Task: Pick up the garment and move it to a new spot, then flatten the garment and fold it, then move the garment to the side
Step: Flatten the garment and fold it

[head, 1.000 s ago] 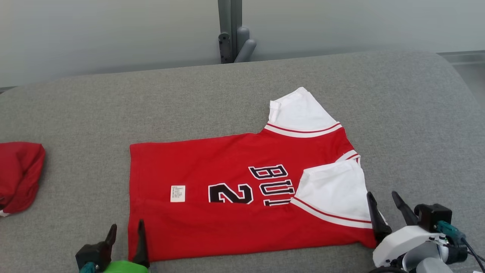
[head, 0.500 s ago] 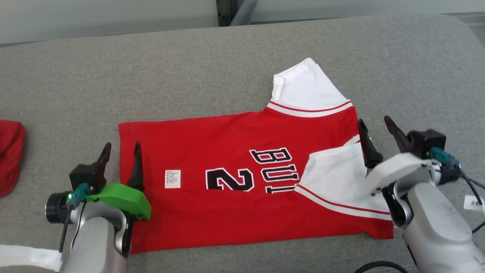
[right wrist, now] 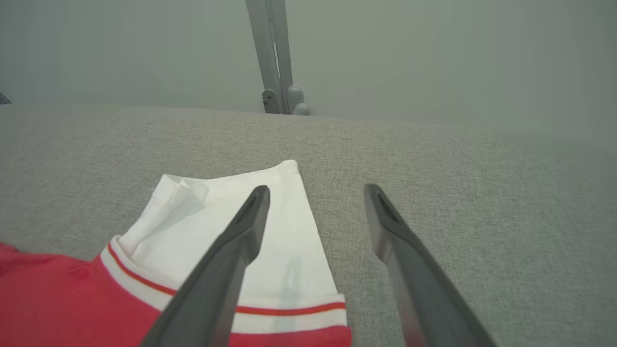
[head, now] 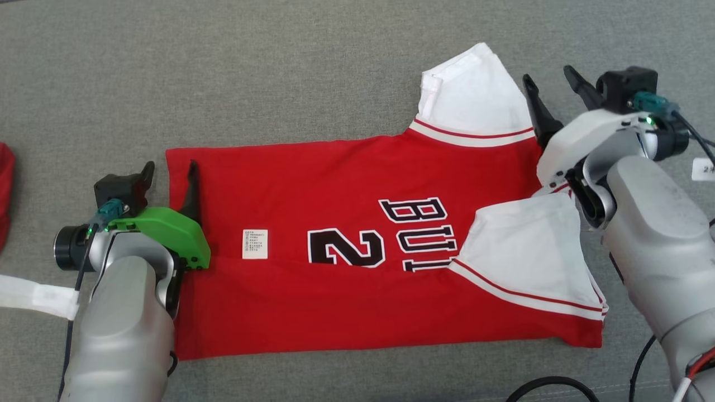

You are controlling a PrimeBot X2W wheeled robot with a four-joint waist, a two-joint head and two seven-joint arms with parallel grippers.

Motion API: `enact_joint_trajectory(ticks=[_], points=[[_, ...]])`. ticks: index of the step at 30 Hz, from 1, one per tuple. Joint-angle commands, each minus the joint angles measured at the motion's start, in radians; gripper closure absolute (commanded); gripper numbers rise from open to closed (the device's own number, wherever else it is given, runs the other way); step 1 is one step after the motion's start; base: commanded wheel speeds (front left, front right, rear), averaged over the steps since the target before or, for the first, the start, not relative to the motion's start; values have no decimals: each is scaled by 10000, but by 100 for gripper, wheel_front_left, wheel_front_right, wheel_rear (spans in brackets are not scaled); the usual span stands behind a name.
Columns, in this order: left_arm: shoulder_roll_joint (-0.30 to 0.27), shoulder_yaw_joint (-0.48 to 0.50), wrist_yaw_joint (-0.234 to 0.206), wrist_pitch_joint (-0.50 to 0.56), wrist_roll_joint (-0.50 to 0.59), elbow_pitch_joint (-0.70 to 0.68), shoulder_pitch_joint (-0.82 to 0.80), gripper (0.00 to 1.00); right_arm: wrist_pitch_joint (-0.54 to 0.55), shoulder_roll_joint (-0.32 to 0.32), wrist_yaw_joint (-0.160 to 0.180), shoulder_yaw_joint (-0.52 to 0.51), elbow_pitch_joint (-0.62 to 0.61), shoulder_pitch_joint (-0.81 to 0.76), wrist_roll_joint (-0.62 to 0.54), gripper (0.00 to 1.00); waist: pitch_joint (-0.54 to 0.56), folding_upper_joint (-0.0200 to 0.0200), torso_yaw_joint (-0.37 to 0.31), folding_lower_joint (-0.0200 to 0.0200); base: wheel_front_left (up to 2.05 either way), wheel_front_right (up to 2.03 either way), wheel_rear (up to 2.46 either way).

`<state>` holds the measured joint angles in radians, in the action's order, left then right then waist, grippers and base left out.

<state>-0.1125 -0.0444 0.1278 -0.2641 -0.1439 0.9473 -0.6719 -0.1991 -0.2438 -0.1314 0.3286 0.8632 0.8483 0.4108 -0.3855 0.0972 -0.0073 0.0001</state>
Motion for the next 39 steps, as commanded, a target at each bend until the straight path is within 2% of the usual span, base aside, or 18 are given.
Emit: enact_joint_trajectory(ticks=[1,8,9,12,14,15,25,35,36,37,38,39], points=[[-90,-148,32,43,-185,509,-500,0,317,-197,17,375,284,471,168,0,-276,2,130,-1,0,0,0],[34,-775,41,111,-750,1348,-1254,0,957,-409,17,1271,884,1455,606,0,-603,2,262,-1,0,0,0],[63,-912,41,155,-855,1453,-1340,6,1128,-422,17,1404,973,1583,712,0,-657,2,292,-1,0,0,0],[116,-1356,42,311,-1195,1641,-1553,53,1779,-489,17,1770,1243,2000,1095,0,-813,2,390,-1,0,0,0],[121,-1665,43,326,-1399,1702,-1679,97,2185,-560,17,2016,1376,2289,1259,0,-899,2,472,-1,0,0,0],[124,-1807,43,319,-1494,1723,-1741,100,2348,-581,17,2121,1442,2408,1375,0,-934,2,515,-1,0,0,0],[305,-3236,44,125,-2437,1384,-2069,100,3578,-904,17,2994,2174,3237,1992,0,-1191,2,1087,-1,0,0,0],[402,-4319,43,31,-3238,1090,-2246,100,3831,-1075,17,3444,2698,3797,2347,0,-1370,2,1607,-1,0,0,0],[403,-4380,44,28,-3295,1073,-2260,100,3802,-1088,15,3498,2734,3827,2341,4,-1374,2,1634,-1,0,0,0],[393,-4441,44,23,-3343,1060,-2273,100,3782,-1098,17,3554,2764,3834,2352,71,-1377,2,1652,-1,0,0,0],[369,-4492,44,19,-3372,1024,-2292,100,3735,-1114,17,3594,2778,3831,2385,100,-1381,2,1661,-1,0,0,0],[343,-4532,44,17,-3396,978,-2297,100,3636,-1135,17,3639,2786,3822,2399,100,-1378,2,1663,-1,0,0,0]])
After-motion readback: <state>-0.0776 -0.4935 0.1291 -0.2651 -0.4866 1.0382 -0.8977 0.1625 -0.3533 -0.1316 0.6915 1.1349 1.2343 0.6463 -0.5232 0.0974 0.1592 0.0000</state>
